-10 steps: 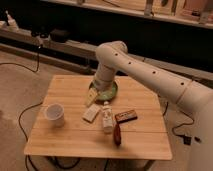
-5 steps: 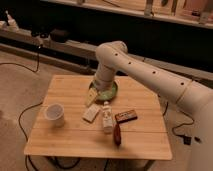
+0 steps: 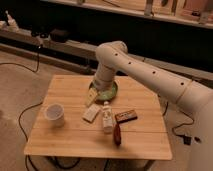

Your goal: Pick up the ceramic cup

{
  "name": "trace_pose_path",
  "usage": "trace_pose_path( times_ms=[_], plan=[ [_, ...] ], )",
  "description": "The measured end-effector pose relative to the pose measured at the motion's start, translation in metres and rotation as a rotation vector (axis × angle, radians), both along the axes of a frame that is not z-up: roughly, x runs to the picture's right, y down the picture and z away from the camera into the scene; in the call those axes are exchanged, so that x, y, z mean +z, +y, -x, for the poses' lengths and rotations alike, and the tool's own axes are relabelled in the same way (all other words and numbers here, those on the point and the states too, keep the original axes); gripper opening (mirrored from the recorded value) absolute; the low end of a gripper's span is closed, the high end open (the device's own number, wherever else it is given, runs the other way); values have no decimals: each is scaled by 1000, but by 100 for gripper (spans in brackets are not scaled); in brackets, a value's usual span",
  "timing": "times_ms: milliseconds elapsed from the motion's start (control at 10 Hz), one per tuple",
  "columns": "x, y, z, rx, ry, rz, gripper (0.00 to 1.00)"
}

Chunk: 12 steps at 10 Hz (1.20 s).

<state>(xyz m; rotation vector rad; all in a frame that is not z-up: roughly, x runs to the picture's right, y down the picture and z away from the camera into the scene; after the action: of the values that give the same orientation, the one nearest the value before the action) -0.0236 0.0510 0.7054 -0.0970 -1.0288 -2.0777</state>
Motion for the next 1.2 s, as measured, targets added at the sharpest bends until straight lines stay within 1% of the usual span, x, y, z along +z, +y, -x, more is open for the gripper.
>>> trace_pose_path(
  times_ms=[900,1000,1200],
  plan=[
    [1,0,0,-1,1,2,80],
    [2,-1,-3,-20,6,6,80],
    [13,-9,0,-127,16,18,80]
  ],
)
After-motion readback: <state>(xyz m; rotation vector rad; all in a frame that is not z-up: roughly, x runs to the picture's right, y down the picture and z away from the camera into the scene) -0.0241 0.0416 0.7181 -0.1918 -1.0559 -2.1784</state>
